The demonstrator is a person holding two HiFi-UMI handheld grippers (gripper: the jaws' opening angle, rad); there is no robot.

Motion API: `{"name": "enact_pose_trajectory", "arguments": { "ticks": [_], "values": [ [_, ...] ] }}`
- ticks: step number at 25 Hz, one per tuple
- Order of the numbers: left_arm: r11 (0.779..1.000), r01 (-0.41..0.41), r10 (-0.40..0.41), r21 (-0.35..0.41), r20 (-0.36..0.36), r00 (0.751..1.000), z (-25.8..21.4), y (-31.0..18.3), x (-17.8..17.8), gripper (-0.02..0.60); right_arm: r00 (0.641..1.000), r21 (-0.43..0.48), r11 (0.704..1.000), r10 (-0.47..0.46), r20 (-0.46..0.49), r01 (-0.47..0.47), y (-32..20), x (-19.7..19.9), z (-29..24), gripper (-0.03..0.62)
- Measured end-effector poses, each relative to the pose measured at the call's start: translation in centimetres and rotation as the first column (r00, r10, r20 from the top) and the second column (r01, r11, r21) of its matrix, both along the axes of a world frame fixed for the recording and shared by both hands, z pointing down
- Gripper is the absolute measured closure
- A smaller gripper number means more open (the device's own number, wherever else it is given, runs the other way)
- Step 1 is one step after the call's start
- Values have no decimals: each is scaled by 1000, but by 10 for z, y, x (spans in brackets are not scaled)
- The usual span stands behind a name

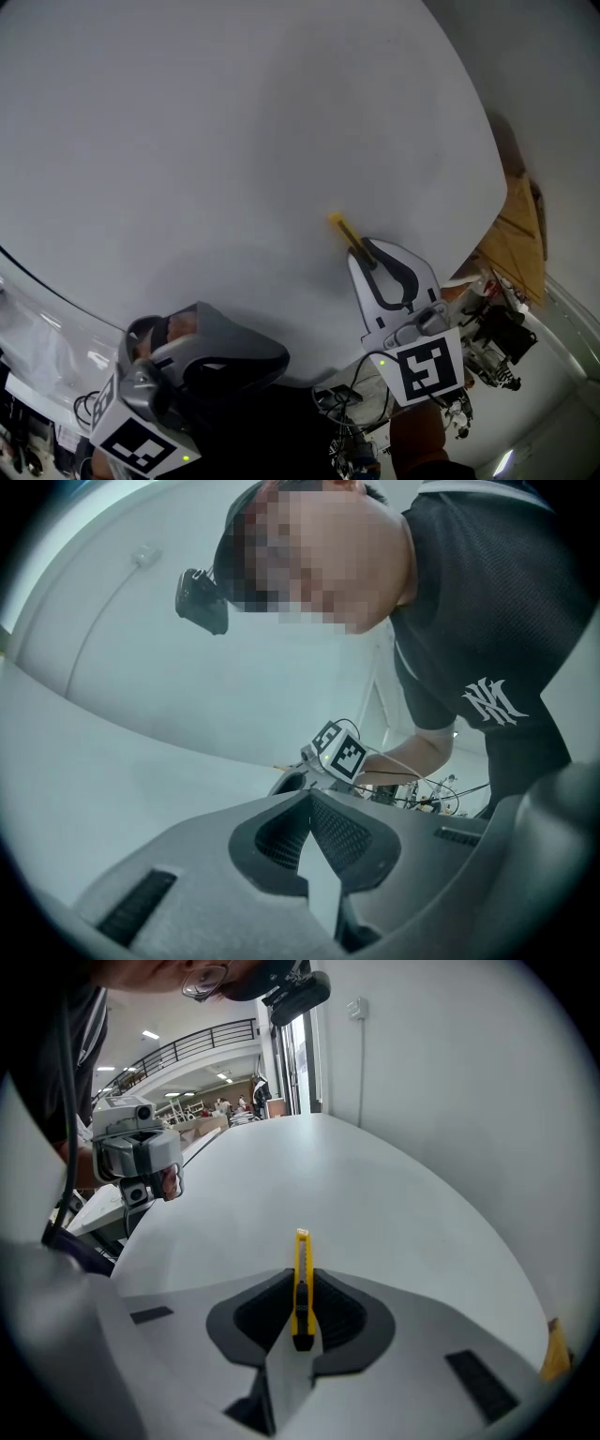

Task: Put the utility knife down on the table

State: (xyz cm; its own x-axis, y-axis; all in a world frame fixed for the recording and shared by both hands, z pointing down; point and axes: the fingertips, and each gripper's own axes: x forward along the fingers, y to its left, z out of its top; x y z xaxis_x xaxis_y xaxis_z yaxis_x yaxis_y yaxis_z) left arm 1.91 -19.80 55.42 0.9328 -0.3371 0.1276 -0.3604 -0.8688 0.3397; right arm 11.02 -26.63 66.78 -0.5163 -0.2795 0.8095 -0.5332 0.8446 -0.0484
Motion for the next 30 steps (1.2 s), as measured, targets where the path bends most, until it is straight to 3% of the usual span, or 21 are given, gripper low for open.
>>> {"name": "enact_pose_trajectory", "arguments": {
  "ticks": [7,14,17,22,24,28,30],
  "values": [
    [1000,-2,2,-3,4,1000,1,0,3,575,997,-31,999,-12,-77,10,6,6,7,540],
    [1000,-12,12,8,8,1000,-3,2,3,575,996,-33,999,7,-88,-10,6,7,9,539],
    [1000,-24,24,14,14,1000,-5,1,5,575,997,-24,999,29,-65,-31,3,9,6,504],
    [999,-45,45,-4,16,999,1,1,8,576,994,32,994,104,16,-105,-7,18,-16,502],
    [998,-64,64,12,1,998,-6,1,4,576,984,57,986,151,97,-157,-5,12,-41,505],
    [987,-137,138,82,-7,990,-28,-3,-15,575,911,96,950,252,327,-297,16,-11,-106,569],
    [984,-173,174,45,-9,985,-45,4,-18,575,877,110,928,291,382,-356,35,-12,-140,580]
  ]
}}
